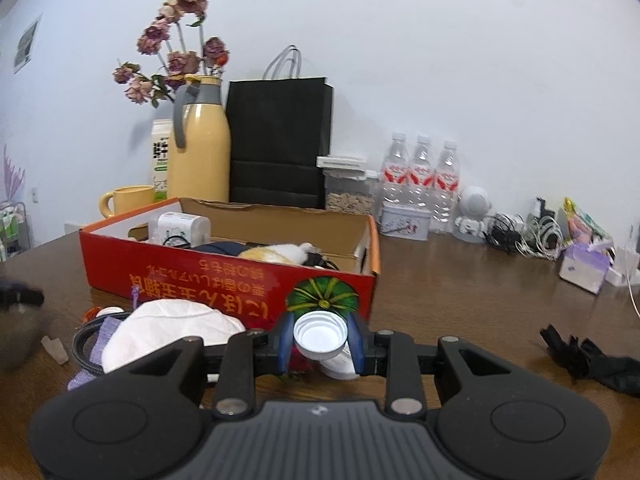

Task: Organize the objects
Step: 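Carry both white caps over the box and open both tools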

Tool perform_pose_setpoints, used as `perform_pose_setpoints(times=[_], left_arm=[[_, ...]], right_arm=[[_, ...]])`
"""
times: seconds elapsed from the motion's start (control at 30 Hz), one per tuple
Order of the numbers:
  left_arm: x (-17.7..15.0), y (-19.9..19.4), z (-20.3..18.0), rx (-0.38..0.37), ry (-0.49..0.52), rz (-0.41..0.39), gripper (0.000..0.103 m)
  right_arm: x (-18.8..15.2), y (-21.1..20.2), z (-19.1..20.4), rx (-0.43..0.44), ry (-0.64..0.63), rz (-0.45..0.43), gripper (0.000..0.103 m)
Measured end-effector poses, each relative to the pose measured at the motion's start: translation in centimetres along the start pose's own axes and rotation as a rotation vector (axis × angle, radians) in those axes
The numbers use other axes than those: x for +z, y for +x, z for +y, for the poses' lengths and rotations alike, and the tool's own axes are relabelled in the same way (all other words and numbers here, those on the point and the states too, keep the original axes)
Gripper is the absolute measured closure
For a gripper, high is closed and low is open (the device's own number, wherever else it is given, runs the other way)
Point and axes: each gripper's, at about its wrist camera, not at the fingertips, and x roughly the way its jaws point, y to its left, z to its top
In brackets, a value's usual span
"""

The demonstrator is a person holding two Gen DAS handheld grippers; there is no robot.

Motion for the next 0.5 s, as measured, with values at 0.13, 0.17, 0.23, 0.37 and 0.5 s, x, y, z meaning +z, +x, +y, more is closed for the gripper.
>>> perform_pose_setpoints(times=[0.13,0.17,0.23,0.37,0.5], left_arm=[[3.0,0.2,-1.3,-0.030,0.014,-0.074,0.073],[3.7,0.5,-1.7,-0.037,0.015,-0.091,0.073],[4.9,1.1,-2.3,-0.049,0.014,-0.115,0.073],[6.8,2.9,-3.5,-0.071,0.016,-0.138,0.073],[8.0,5.5,-4.2,-0.092,0.013,-0.138,0.073]], right_arm=[[1.7,1.1,1.7,0.044,-0.036,-0.026,0.076],[2.3,1.4,2.1,0.053,-0.044,-0.033,0.076],[3.5,2.2,3.0,0.074,-0.059,-0.047,0.076],[5.5,4.1,4.6,0.100,-0.084,-0.073,0.076],[6.9,7.1,5.6,0.109,-0.072,-0.064,0.076]])
